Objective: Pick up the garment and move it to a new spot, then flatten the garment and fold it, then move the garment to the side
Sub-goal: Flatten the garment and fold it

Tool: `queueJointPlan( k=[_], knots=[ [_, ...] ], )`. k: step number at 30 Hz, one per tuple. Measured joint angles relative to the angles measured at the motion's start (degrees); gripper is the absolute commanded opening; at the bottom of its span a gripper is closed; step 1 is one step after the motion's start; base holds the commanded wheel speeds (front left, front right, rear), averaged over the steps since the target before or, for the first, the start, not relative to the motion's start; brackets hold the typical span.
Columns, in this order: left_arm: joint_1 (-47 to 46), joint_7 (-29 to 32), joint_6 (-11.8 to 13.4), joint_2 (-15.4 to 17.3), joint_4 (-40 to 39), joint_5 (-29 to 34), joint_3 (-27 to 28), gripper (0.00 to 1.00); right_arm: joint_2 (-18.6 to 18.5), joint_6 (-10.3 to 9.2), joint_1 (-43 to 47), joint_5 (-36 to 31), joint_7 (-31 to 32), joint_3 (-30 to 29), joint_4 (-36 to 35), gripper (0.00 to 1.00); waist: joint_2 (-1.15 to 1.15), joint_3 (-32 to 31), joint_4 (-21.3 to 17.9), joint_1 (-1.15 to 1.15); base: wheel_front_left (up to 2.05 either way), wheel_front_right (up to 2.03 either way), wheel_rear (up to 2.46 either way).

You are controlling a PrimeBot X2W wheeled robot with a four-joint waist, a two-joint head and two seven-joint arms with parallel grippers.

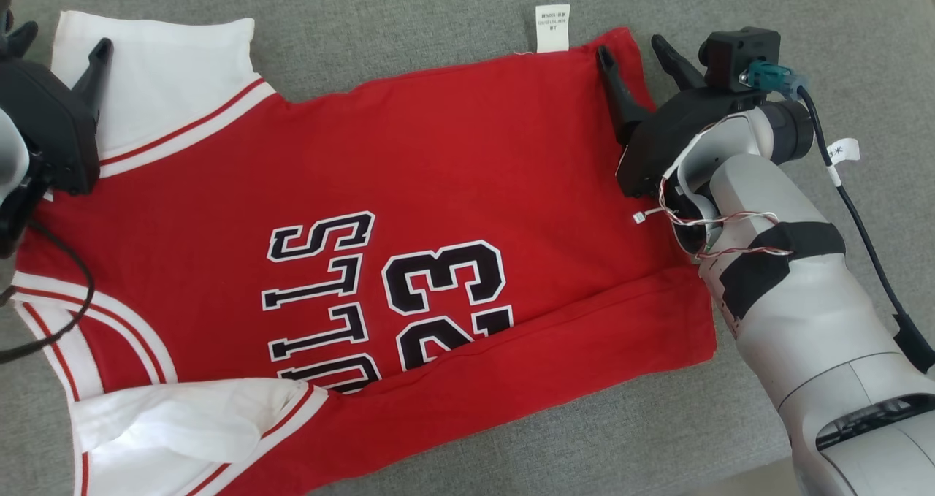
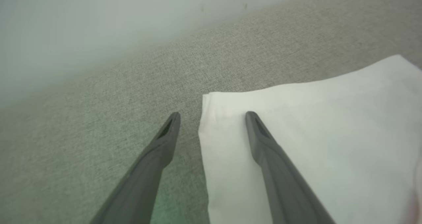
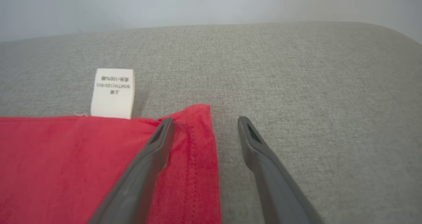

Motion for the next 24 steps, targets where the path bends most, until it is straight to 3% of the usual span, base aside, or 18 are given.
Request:
queueJointPlan(
  k=[7,8,9,10,11,15,24],
  knots=[
    [-2.37,-0.62,0.0,-0.27,2.85,-3.67,-3.37,1.0,0.42,0.0,-2.35,1.16,-1.27,2.47,2.49,1.0,-0.01,1.37,-0.48,-0.01,0.0,0.0,0.0],
    [-2.82,-0.32,0.01,-0.25,3.44,-4.42,-4.49,1.0,0.63,0.0,-3.02,1.49,-1.65,3.23,3.02,0.78,-0.01,1.55,-0.52,-0.01,0.0,0.0,0.0],
    [-2.96,-0.07,0.02,-0.19,3.52,-4.7,-5.22,0.69,0.87,0.0,-3.2,1.57,-2.09,3.75,3.1,0.09,-0.01,1.61,-0.54,-0.01,0.0,0.0,0.0],
    [-3.2,-0.09,0.02,-0.14,3.55,-5.25,-5.75,0.29,0.99,0.0,-3.4,1.83,-2.54,4.15,3.18,0.0,-0.01,1.65,-0.54,-0.01,0.0,0.0,0.0],
    [-3.35,-0.42,-0.01,-0.16,3.64,-6.04,-6.1,0.0,1.04,0.0,-3.72,2.0,-2.66,4.55,3.37,0.0,-0.01,1.68,-0.52,-0.01,0.0,0.0,0.0],
    [-3.51,-2.72,-0.01,-0.38,3.14,-7.51,-7.97,0.0,0.54,0.0,-4.5,2.64,-3.75,5.44,4.54,0.0,-0.01,1.42,-0.05,-0.01,0.0,0.0,0.0],
    [-1.85,-14.82,-0.01,-0.92,0.54,-10.46,-9.88,0.0,-2.8,0.0,-1.66,3.78,-7.62,6.89,6.16,0.0,-0.01,-2.54,1.88,-0.01,0.0,0.0,0.0]
  ],
)
